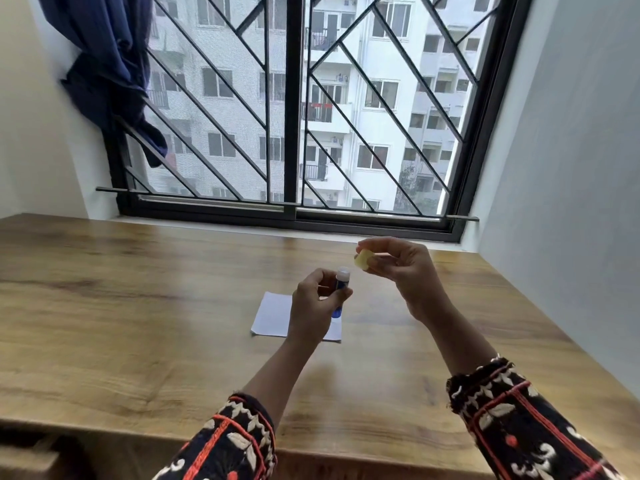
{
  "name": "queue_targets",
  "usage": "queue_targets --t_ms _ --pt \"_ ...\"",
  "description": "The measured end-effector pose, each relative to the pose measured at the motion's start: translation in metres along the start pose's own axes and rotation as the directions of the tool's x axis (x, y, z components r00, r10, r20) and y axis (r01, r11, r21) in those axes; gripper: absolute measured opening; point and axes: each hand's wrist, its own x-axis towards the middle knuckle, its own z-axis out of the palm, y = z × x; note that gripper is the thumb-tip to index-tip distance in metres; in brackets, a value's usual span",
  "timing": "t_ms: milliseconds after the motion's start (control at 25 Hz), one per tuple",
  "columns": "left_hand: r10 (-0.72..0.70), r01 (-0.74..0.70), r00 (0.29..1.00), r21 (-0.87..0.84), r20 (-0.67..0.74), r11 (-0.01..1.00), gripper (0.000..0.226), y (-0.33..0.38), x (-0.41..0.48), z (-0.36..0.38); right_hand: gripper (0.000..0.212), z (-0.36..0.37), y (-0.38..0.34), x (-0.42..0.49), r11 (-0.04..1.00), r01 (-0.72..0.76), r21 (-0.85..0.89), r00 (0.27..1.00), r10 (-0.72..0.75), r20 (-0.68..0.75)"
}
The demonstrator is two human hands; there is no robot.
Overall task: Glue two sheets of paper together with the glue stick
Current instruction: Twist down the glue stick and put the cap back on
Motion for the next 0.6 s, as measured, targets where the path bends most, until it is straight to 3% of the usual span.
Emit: queue_targets --t_ms 600 --pt "0.019 -0.019 0.998 0.003 0.056 1.0 0.019 0.01 -0.0016 0.0044 0.023 -0.0015 -0.0031 0.0006 0.969 0.057 -0.24 0.988 -0.021 0.151"
